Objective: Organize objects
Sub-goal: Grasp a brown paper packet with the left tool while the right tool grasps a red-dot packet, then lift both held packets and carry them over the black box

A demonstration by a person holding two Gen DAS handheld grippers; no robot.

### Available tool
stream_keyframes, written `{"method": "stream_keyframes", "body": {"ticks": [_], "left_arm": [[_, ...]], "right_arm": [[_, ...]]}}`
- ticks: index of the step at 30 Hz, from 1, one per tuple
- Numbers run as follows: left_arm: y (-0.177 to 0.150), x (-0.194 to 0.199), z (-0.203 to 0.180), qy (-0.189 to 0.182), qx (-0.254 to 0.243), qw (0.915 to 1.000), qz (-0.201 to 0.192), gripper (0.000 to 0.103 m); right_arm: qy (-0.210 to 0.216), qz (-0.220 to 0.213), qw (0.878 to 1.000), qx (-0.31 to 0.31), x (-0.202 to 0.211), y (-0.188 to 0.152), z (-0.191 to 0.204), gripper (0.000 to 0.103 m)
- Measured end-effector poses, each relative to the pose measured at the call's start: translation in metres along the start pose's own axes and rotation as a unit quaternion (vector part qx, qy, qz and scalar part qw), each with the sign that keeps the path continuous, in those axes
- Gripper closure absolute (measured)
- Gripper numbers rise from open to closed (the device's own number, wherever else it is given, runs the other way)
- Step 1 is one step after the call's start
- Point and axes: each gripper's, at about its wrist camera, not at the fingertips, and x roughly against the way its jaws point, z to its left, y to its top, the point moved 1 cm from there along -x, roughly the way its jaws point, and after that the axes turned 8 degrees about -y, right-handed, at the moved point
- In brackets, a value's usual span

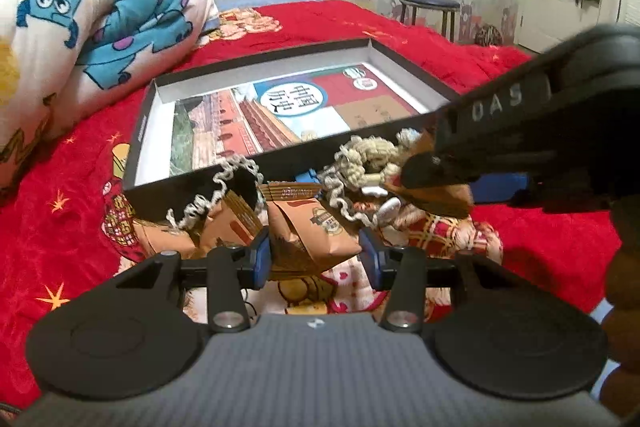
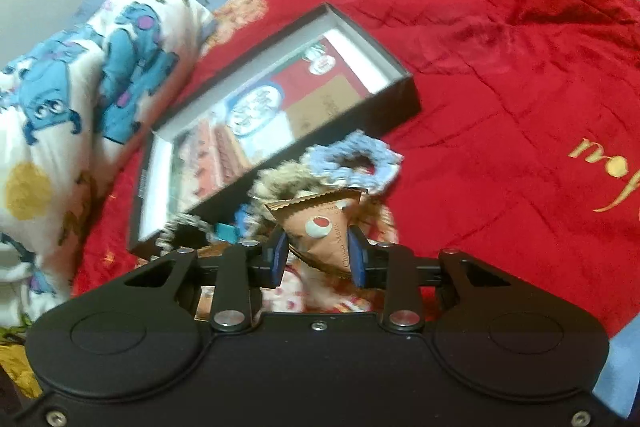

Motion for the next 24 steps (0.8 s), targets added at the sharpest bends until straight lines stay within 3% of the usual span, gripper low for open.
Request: {"method": "stream_keyframes", "body": {"ticks": [2, 7, 13, 24], "left_arm": [[0.002, 0.003, 0.002, 0.006, 0.003, 0.9999, -0.008, 0.054], [0.007, 0.005, 0.012, 0.015, 0.017, 0.9996, -0.014, 0.054], [0.019, 0.013, 0.024, 0.024, 0.020, 0.9989, -0.035, 0.054], [0.076, 0.033, 0.094, 0.045, 0.023, 0.9967, -0.063, 0.054]], "right_arm": [[0.025, -0.006, 1.000, 0.007, 0.001, 0.003, 0.007, 0.073], [0.040, -0.010, 0.999, 0.019, -0.009, 0.015, 0.018, 0.073], [0.077, -0.044, 0.995, 0.040, -0.010, 0.032, 0.028, 0.073], [0.138, -0.080, 0.985, 0.066, -0.014, 0.053, 0.044, 0.073]]}}
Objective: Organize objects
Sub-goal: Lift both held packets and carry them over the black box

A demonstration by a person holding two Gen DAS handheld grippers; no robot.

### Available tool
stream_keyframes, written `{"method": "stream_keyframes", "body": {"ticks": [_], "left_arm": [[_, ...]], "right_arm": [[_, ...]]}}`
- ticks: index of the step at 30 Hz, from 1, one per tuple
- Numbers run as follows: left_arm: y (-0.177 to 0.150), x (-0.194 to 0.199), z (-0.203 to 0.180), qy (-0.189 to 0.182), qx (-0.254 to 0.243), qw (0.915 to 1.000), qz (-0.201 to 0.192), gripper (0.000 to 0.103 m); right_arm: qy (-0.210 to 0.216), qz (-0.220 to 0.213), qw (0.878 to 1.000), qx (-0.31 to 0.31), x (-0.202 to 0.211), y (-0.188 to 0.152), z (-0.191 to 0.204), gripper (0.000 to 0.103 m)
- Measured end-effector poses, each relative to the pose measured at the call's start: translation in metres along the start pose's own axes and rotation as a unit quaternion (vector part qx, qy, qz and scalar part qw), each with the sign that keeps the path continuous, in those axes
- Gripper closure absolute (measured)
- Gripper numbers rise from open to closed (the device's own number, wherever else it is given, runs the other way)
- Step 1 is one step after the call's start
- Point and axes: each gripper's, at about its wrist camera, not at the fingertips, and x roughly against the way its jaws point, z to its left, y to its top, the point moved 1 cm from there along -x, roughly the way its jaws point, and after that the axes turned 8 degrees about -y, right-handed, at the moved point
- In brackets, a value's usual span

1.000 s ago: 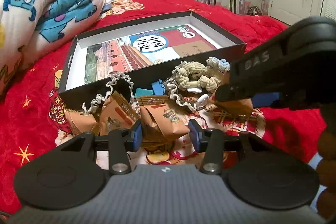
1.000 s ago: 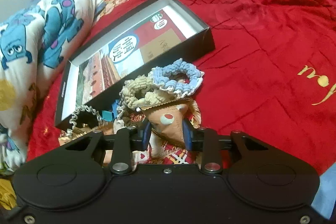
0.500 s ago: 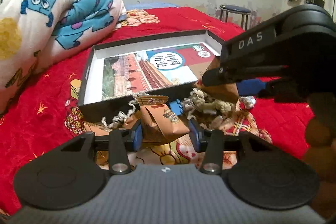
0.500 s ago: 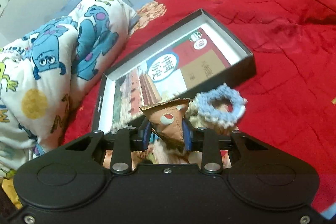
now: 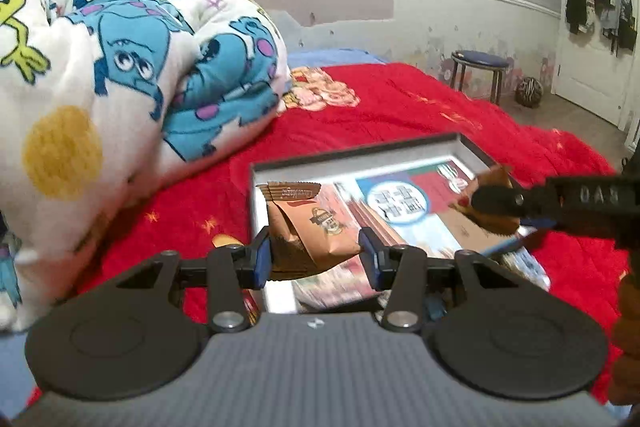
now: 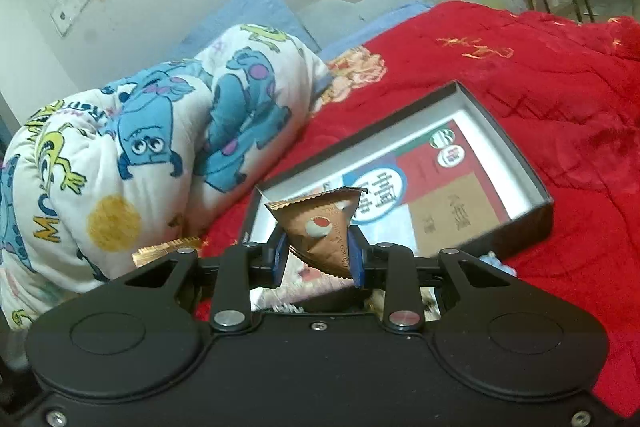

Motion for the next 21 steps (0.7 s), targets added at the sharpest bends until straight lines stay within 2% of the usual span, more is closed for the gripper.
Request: {"method": "stream_keyframes", "body": {"ticks": [4, 9, 12, 15, 17, 21], "left_arm": [[0.009, -0.013, 0.021, 0.004, 0.013, 0.9999, -0.010, 0.054], [-0.004, -0.039, 0.047, 0.011, 0.098, 0.9951, 0.004, 0.054], [-0.008, -0.051, 0.047, 0.008, 0.091, 0.9957, 0.016, 0.054], [-0.008, -0.058, 0.040, -0.005, 0.082, 0.9962, 0.030, 0.054], [-0.011, -0.061, 0.033, -0.017, 0.073, 0.9964, 0.040, 0.054], [-0.019, -0.068, 0.024, -0.016, 0.055, 0.9962, 0.066, 0.054]], "right_arm": [[0.013, 0.009, 1.000, 0.009, -0.019, 0.004, 0.012, 0.073], [0.022, 0.023, 0.999, 0.016, -0.069, 0.007, 0.027, 0.073], [0.039, 0.041, 0.998, -0.001, -0.094, 0.002, 0.028, 0.073], [0.020, 0.055, 0.998, 0.037, -0.102, -0.006, 0.037, 0.073], [0.017, 0.065, 0.997, 0.035, -0.104, -0.008, 0.038, 0.073], [0.015, 0.074, 0.997, 0.032, -0.106, -0.009, 0.039, 0.073]]}}
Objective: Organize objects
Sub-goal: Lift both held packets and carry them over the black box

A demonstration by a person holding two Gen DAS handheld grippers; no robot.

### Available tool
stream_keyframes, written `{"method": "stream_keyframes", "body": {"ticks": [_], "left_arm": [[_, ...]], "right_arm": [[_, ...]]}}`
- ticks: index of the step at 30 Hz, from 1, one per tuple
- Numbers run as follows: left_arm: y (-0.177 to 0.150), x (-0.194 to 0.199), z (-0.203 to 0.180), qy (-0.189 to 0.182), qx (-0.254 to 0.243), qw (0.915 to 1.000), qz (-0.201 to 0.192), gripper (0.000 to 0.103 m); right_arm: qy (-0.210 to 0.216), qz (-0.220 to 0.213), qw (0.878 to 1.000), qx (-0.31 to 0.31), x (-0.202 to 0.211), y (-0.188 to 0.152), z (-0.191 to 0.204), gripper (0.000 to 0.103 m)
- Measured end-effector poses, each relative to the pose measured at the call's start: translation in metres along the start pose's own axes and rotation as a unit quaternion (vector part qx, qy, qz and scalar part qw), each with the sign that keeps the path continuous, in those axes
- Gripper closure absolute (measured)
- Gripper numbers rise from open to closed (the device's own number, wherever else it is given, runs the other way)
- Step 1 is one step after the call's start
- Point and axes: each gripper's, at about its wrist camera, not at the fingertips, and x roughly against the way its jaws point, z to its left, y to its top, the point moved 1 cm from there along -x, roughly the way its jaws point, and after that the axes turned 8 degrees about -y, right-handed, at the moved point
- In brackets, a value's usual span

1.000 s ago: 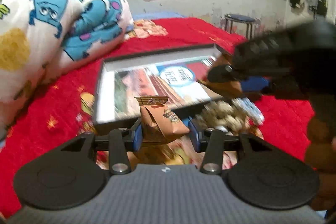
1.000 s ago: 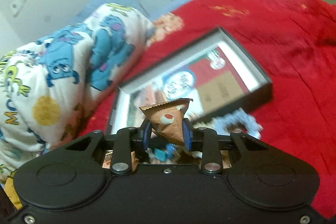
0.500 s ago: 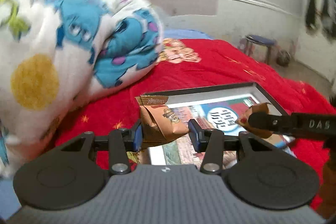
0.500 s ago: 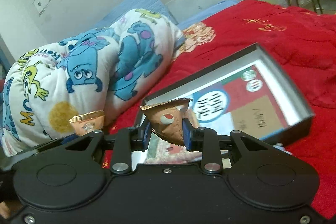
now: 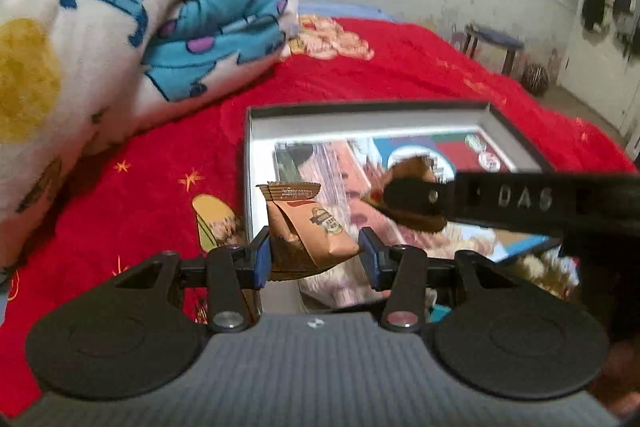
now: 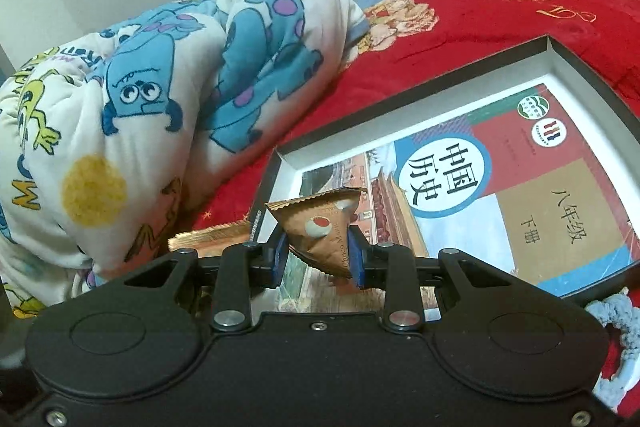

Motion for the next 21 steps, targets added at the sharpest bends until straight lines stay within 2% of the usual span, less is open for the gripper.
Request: {"method": "stream_keyframes", "body": {"ticks": [11, 21], "left_arm": [[-0.003, 0.001, 0.002, 0.015, -0.003, 0.9999, 0.006, 0.054], [-0.002, 0.001, 0.003, 0.006, 0.003, 0.9999, 0.009, 0.054]], "right_arm": [[-0.006, 0.011, 1.000, 0.003, 0.001, -0.008, 0.002, 0.073], [-0.012, 0.021, 1.000, 0.007, -0.002, -0.013, 0.005, 0.073]]}}
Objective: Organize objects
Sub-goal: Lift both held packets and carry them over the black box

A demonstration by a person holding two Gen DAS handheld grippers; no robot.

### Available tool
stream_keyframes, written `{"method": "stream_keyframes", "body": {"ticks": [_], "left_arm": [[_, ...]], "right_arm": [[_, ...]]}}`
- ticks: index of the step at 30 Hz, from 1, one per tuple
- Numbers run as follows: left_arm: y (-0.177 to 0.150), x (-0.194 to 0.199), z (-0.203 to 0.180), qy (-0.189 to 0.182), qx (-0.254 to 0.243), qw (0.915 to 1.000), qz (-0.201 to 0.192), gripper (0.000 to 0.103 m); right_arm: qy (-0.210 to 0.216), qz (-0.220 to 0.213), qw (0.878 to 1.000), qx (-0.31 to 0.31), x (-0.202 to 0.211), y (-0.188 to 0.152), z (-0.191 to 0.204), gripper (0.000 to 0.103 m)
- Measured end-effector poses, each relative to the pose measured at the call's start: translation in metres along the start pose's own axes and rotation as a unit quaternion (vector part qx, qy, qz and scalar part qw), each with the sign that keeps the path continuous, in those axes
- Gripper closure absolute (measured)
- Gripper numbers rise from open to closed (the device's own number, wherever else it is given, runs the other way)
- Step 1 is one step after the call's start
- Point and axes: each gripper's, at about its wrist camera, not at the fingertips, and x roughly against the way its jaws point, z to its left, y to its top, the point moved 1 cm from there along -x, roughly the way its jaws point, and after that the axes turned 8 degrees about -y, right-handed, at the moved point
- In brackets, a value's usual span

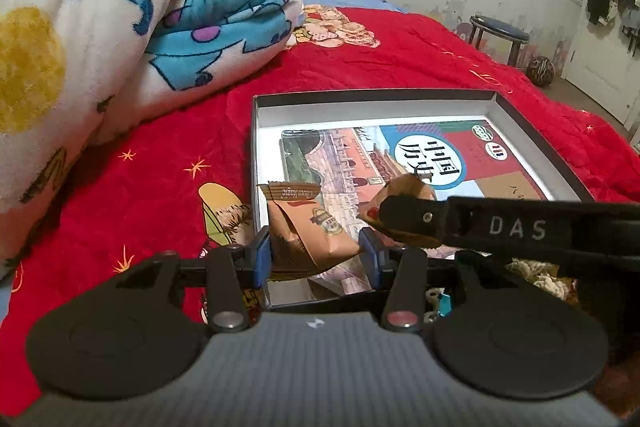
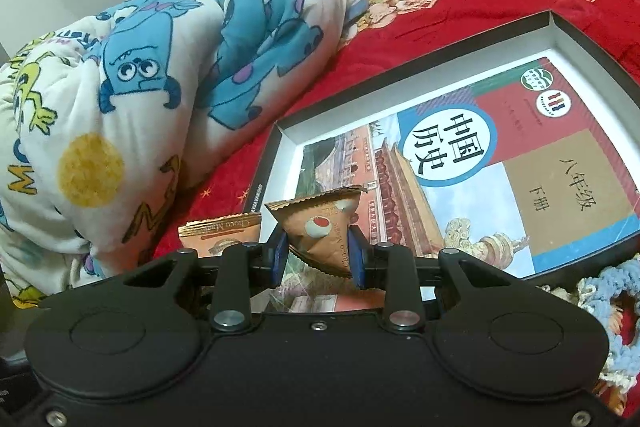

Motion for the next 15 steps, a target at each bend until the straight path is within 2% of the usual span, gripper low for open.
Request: {"method": "stream_keyframes", "body": {"ticks": [5, 15], "left_arm": [[-0.0013, -0.0037, 0.0020, -0.014, 0.011, 0.9998, 0.007, 0.054], [-0.0032, -0.0038, 0.0015, -0.014, 0.007, 0.9998, 0.013, 0.054]], "right_arm": [[-0.015, 0.007, 1.000, -0.002, 0.0010, -0.0010, 0.0032, 0.073], [-0.004, 0.012, 1.000, -0.020, 0.0013, 0.0004, 0.0002, 0.073]]}}
